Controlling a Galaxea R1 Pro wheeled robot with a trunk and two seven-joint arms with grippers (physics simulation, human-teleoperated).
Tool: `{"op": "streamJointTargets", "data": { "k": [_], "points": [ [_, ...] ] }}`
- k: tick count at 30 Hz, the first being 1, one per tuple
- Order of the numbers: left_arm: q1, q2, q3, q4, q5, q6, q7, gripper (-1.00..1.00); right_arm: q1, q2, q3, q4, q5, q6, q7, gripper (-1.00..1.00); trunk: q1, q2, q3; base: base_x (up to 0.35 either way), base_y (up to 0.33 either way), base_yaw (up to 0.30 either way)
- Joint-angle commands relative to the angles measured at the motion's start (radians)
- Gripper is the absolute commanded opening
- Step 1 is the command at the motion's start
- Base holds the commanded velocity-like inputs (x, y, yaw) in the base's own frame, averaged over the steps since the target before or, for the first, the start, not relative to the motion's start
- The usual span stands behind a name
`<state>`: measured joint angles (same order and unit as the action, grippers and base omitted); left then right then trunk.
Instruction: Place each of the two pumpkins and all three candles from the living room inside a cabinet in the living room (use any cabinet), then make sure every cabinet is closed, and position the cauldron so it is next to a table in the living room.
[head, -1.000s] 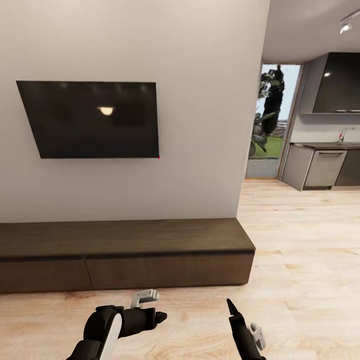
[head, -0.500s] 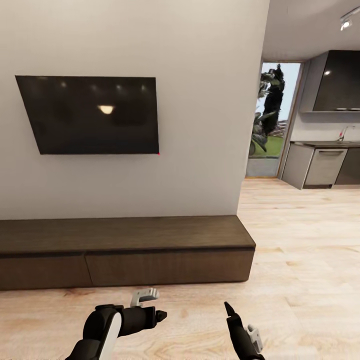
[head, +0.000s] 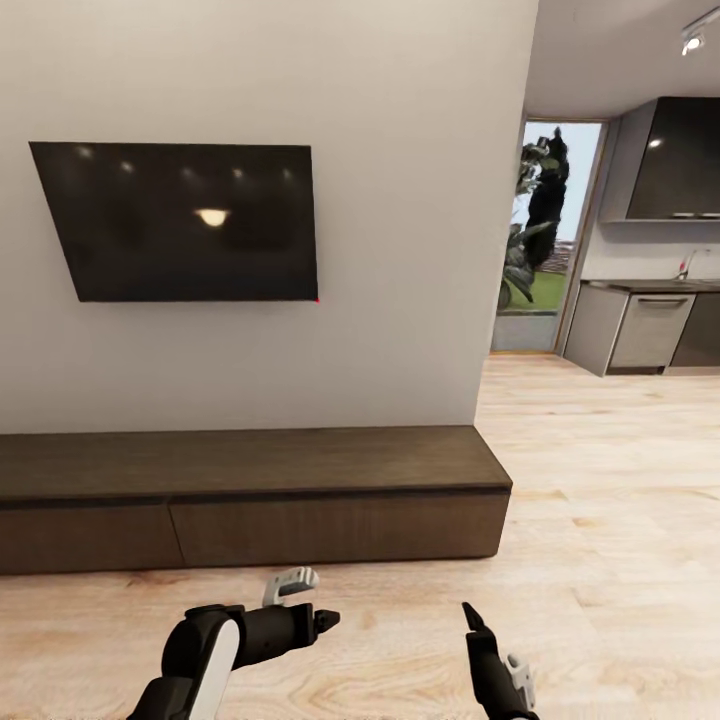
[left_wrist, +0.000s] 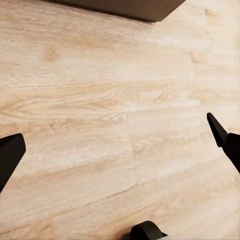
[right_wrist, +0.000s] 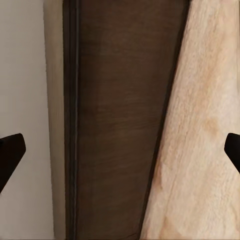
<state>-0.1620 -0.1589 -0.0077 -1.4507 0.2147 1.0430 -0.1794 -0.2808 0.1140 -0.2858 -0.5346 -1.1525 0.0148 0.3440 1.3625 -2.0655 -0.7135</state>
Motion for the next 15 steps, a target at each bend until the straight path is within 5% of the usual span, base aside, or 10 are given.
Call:
{"op": "streamJointTargets", "data": {
  "k": [1, 15],
  "points": [
    [-0.001, 0.000, 0.000, -0.001, -0.001, 0.004, -0.003, 1.00, 0.000, 0.000, -0.004, 0.001, -0.012, 0.002, 0.005, 1.00, 0.000, 0.000, -0.001, 0.000, 0.000, 0.000],
    [-0.001, 0.002, -0.008, -0.002, -0.001, 0.004, -0.003, 1.00, 0.000, 0.002, -0.006, 0.004, -0.016, 0.002, 0.010, 1.00, 0.000, 0.000, -0.001, 0.059, 0.000, 0.000]
  ]
}}
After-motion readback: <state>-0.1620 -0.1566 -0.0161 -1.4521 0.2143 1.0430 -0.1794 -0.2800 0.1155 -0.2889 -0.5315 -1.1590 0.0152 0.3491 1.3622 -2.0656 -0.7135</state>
